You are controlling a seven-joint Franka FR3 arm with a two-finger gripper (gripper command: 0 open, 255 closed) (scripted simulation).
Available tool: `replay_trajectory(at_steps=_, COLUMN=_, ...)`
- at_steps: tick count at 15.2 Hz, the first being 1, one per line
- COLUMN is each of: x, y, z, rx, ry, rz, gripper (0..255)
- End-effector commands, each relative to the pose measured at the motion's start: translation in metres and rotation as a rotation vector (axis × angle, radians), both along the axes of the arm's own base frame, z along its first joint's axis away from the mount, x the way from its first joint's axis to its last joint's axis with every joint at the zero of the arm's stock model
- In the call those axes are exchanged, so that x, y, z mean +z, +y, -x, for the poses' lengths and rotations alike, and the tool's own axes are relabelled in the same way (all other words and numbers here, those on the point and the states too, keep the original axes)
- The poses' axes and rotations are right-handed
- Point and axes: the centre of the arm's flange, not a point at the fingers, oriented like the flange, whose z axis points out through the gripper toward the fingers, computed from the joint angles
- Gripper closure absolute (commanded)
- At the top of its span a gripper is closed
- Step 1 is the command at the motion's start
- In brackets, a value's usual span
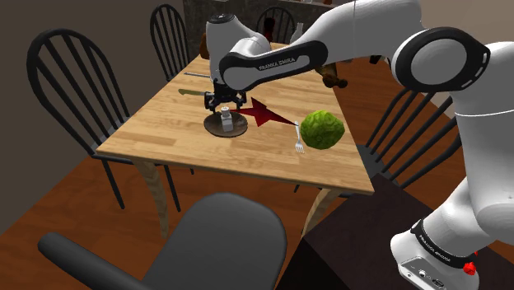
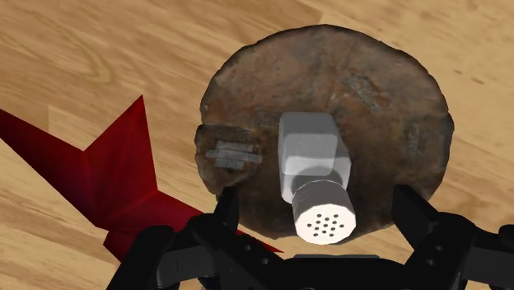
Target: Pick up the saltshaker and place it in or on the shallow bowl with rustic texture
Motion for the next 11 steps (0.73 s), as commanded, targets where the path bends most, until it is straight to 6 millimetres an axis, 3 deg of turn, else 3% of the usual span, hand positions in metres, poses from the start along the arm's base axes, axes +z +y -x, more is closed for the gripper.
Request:
replay_trajectory(at_steps=1, x=0.020, y=0.003, z=0.005, rx=0.000, ry=0.000, rz=0.000, gripper=0)
replay_trajectory(at_steps=3, x=0.043, y=0.006, z=0.010, rx=0.000, ry=0.000, rz=0.000, gripper=0)
replay_trajectory(at_steps=11, x=0.043, y=0.006, z=0.010, rx=0.000, ry=0.000, rz=0.000, gripper=0)
